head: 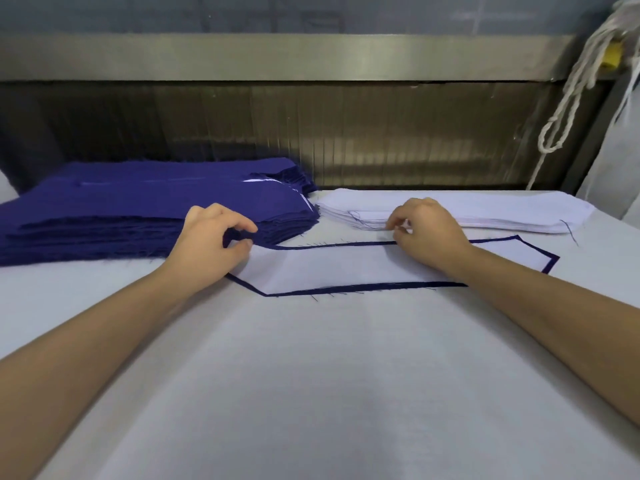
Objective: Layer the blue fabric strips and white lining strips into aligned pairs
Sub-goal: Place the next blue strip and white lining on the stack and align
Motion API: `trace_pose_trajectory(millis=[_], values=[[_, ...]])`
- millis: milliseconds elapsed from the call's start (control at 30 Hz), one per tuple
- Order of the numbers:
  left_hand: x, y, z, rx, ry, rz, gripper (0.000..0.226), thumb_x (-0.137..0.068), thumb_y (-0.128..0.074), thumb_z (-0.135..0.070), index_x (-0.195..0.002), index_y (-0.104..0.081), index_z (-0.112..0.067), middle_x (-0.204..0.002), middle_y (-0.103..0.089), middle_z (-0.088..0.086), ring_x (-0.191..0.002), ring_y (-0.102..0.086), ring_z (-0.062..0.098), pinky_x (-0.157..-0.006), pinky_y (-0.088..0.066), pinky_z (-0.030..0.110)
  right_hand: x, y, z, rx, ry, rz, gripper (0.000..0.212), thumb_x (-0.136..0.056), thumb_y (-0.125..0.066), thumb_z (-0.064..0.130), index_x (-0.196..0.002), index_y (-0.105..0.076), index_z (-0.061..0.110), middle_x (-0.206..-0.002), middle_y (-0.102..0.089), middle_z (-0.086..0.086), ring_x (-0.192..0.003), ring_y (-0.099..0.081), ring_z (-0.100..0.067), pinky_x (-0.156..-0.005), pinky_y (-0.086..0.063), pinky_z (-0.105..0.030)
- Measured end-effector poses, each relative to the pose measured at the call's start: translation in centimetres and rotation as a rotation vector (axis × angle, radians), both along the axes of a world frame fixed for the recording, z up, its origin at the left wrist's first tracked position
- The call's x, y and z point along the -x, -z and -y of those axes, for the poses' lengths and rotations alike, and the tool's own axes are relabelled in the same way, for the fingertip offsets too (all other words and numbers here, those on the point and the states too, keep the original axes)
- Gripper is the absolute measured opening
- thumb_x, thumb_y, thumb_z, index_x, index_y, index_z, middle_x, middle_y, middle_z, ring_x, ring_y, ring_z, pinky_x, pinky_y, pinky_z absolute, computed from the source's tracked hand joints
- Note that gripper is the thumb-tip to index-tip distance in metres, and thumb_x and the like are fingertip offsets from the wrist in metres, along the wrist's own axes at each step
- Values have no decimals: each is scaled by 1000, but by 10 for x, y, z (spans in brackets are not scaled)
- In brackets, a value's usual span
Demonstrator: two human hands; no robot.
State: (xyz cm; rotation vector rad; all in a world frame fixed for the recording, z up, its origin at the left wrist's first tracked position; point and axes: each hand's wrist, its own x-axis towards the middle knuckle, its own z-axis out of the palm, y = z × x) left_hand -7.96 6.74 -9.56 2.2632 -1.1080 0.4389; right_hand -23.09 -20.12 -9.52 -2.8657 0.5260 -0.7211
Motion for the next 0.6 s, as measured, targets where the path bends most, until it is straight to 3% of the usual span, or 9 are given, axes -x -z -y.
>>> trace_pose_trajectory(millis=[200, 400, 600], values=[[-19, -12, 8, 71, -96, 9, 20, -88, -61, -11, -107, -67, -17, -97, -51, -8, -92, -32, 6, -90, -26, 25, -82, -14, -38, -13, -157, 88, 29, -91, -48, 9, -113, -66, 14, -112, -62, -6, -105, -51, -26, -88, -43, -35], [-55, -24, 22, 55, -203, -78, 23, -91, -57, -21, -114, -62, -22, -104, -50, -7, -114, -37, 24, -88, -29, 26, -149, -24, -58, 60, -200, 62, 42, -94, -41, 10, -134, -51, 19, -124, -52, -9, -114, -47, -30, -91, -41, -38], [-92, -32, 44, -17, -289, -107, 28, -91, -57, -27, -117, -60, -20, -120, -57, 3, -121, -39, 28, -94, -29, 28, -188, -23, -65, 233, -144, -12, 40, -97, -38, 10, -136, -45, 16, -127, -44, -12, -115, -45, -32, -89, -39, -39]])
